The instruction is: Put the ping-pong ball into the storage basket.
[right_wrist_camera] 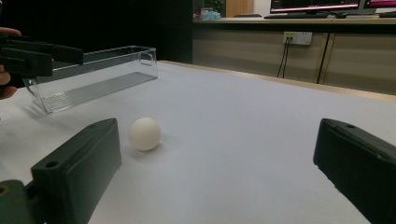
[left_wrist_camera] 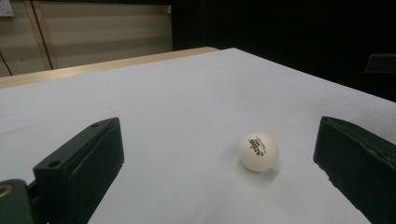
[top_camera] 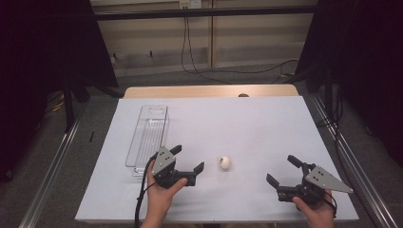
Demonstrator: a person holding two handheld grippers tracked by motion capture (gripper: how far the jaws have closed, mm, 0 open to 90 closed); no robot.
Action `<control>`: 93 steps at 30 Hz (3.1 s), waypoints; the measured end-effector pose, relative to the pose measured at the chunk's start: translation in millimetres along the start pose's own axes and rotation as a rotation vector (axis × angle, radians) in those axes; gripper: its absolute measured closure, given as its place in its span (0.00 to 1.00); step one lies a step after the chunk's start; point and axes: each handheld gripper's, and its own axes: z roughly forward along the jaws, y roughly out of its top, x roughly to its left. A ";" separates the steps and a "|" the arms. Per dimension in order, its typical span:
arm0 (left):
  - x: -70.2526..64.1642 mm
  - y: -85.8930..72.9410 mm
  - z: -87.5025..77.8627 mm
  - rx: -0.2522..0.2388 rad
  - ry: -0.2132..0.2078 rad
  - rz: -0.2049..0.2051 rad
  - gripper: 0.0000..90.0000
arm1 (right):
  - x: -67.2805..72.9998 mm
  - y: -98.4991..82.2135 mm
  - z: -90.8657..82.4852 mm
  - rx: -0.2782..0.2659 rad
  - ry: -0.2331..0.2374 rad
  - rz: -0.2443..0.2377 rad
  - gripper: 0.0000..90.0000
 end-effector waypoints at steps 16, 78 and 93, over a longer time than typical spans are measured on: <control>-2.6 -2.3 7.2 0.031 -0.012 0.013 0.02 | 0.1 0.0 0.2 0.002 0.000 -0.001 0.00; -14.9 5.0 43.4 0.172 -0.061 0.017 0.02 | -1.6 0.1 0.4 0.005 0.002 0.000 0.01; -17.3 4.6 52.8 0.203 -0.063 0.019 0.02 | -1.3 0.3 0.8 0.001 0.002 0.000 0.01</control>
